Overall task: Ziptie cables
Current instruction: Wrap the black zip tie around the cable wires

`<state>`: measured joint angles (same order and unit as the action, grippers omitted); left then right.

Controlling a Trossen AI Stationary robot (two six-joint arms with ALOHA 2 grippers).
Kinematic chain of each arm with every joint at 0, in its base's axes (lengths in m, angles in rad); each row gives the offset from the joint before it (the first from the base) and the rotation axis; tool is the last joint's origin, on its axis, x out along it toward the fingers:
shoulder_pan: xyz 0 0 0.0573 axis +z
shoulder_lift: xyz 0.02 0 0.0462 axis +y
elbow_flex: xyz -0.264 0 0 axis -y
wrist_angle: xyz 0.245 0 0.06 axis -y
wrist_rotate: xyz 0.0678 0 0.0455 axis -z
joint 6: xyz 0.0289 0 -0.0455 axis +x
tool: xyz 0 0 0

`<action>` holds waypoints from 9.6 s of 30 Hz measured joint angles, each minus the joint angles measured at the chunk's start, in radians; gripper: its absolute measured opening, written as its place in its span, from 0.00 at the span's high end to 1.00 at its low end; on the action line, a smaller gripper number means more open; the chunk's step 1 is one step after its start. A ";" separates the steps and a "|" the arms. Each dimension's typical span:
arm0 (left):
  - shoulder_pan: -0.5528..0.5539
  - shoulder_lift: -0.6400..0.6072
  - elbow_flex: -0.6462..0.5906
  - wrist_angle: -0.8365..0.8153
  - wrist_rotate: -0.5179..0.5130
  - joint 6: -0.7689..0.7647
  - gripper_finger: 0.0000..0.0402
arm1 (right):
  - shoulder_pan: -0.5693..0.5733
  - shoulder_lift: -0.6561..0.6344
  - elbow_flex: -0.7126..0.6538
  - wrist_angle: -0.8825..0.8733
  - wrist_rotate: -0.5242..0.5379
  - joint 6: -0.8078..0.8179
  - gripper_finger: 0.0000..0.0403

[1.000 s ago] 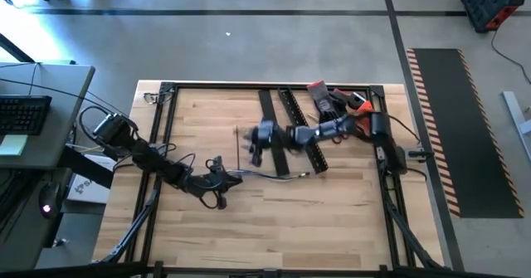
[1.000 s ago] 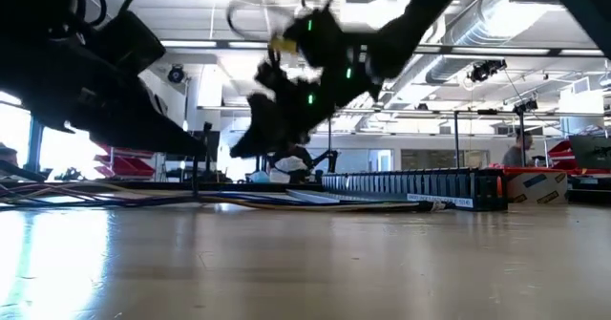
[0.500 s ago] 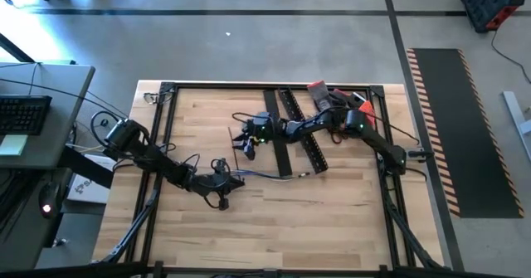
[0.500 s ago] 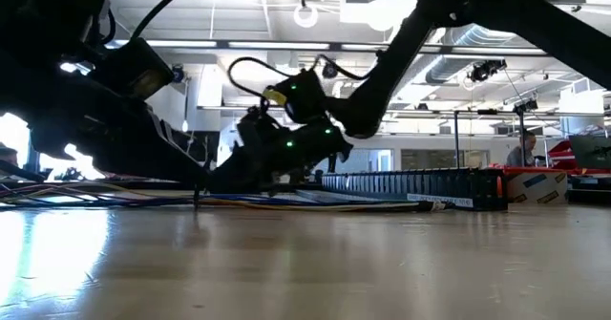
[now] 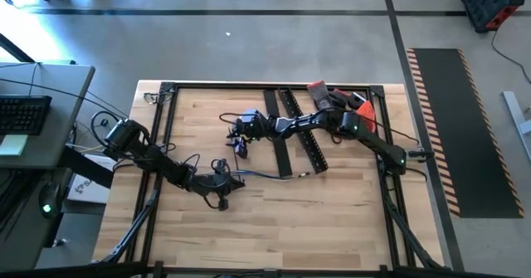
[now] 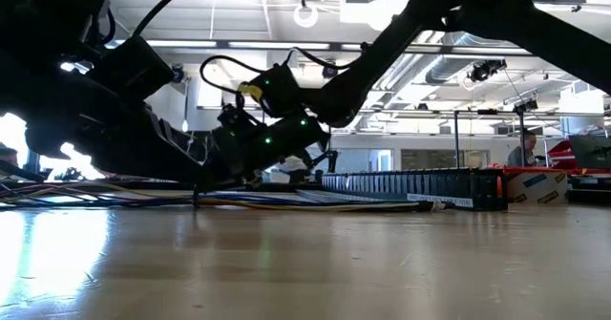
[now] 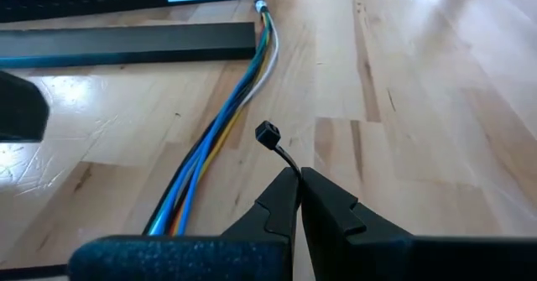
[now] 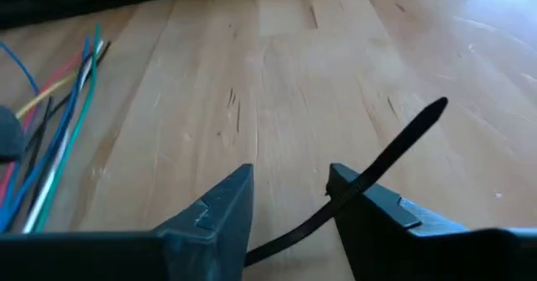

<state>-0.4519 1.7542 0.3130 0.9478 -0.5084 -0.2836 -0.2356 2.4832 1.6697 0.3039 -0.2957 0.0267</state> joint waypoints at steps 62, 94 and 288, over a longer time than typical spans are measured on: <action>0.079 -0.024 -0.083 0.335 0.035 0.124 1.00 | 0.013 -0.296 -0.388 0.134 0.178 0.044 0.42; 0.081 -0.024 -0.083 0.333 0.005 0.112 1.00 | 0.064 -0.255 -0.342 0.035 0.277 -0.139 1.00; 0.365 -0.024 -0.185 0.529 0.574 -0.416 1.00 | 0.420 -0.286 -0.571 0.642 0.767 -0.981 0.93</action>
<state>-0.0870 1.7306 0.1280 1.4769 0.0651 -0.7001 0.1843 2.1976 1.0985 0.9455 0.4717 -0.9540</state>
